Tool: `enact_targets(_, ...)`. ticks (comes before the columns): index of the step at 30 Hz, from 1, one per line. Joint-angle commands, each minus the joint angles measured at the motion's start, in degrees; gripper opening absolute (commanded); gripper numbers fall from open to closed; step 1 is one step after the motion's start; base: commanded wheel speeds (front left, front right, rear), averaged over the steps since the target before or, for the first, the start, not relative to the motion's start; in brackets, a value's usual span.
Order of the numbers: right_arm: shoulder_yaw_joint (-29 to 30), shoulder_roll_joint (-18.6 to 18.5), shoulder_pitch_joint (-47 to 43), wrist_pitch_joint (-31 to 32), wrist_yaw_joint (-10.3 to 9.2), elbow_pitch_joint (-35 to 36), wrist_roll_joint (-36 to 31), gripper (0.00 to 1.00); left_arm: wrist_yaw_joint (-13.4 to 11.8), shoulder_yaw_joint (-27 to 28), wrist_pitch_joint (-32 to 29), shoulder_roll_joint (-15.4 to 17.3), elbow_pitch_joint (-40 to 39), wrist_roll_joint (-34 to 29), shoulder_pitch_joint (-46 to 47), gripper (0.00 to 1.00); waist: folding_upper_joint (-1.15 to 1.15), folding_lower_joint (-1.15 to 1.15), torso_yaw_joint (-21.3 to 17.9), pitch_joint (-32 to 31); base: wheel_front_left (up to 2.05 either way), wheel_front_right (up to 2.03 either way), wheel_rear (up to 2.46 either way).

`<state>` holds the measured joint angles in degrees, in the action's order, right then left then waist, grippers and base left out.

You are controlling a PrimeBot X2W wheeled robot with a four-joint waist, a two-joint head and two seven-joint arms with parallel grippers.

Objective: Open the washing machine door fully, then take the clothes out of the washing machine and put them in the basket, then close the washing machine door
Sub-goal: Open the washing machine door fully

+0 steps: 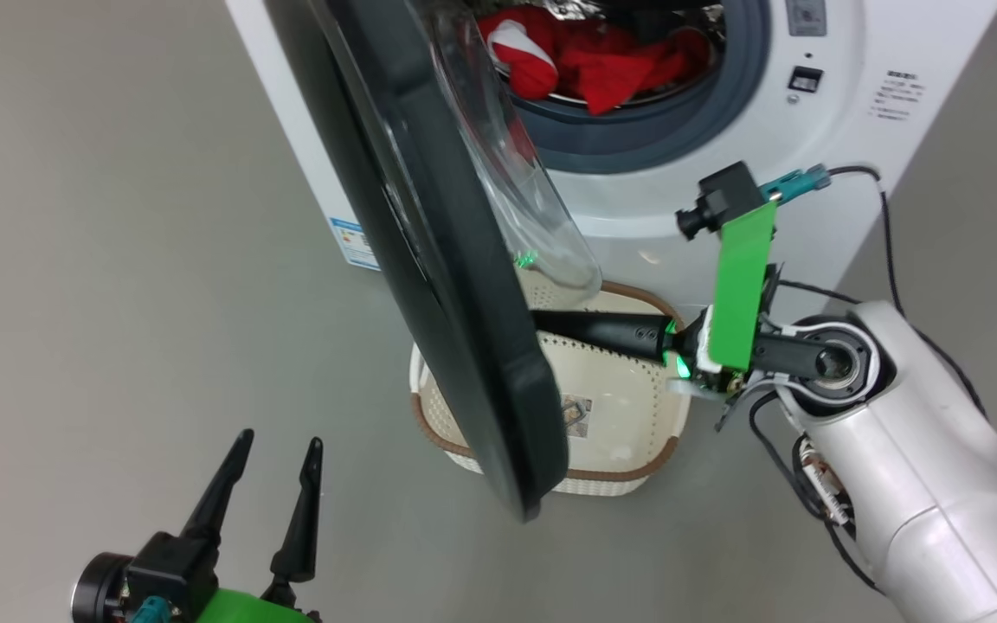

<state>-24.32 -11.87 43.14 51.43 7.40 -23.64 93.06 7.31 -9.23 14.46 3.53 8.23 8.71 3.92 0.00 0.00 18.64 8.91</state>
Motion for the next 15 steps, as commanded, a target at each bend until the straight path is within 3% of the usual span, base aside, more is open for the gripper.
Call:
enact_targets(1, -1.2, 1.8, -1.2, 0.6, 0.09, 2.5, -0.5, 0.00, 0.2, 2.4, 0.5, 0.5, -0.9, -0.4, 0.5, 1.00, 0.00, 0.00, 1.9, -1.0, 0.00, 0.00, 0.00)
enact_targets(15, -2.6, 4.1, -3.9, 0.9, 0.09, 2.6, -1.1, 0.00, 0.2, 4.9, 0.5, -0.2, 0.5, -0.9, -0.7, 1.00, 0.00, 0.00, 8.9, -3.0, 0.00, 0.00, 0.00)
